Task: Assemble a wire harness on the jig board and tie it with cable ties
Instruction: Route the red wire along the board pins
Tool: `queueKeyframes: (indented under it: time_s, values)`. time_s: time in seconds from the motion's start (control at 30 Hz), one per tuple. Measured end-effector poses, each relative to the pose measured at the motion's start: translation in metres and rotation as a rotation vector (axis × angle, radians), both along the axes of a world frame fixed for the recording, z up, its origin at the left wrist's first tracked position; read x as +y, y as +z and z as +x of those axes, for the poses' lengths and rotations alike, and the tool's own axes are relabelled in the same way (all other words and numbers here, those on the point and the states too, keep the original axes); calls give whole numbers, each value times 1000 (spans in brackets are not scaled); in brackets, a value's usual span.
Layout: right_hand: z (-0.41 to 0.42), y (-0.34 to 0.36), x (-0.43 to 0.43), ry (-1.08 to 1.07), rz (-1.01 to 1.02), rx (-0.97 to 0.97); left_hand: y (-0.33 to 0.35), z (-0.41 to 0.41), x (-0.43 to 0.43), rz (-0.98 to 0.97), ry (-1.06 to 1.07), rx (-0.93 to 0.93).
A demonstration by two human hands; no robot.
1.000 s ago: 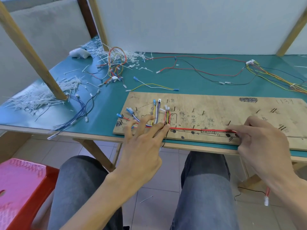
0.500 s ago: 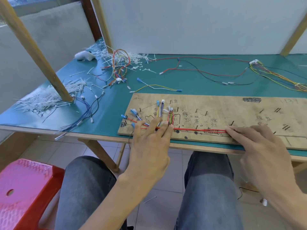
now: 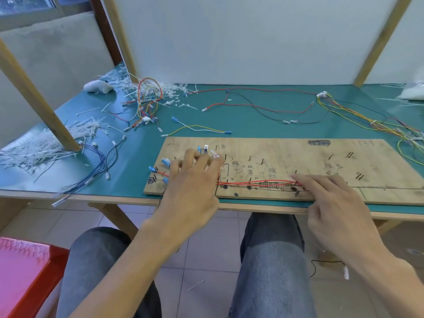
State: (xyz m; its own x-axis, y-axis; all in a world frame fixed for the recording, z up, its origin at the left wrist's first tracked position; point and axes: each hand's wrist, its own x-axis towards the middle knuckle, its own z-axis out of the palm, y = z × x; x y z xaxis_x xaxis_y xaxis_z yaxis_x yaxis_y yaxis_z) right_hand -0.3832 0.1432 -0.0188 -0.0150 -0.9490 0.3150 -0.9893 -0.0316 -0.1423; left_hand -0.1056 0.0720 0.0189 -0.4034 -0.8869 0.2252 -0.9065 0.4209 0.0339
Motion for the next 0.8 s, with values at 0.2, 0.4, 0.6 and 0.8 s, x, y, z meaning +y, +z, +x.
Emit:
queueKeyframes:
  time_s: [0.2,0.4,0.6,0.8]
  values:
    - [-4,6,-2,4,44,-26,25,-36,-37,45,-107,100]
    - [-20,-1,2,53,-61,-248,42,-60,-77,160,-166,137]
    - [-28,-2,2,91,-70,-238,47,-18,-72,158,-127,337]
    - [-25,-3,-1,89,-82,-138,34,19,-32,144,-124,459]
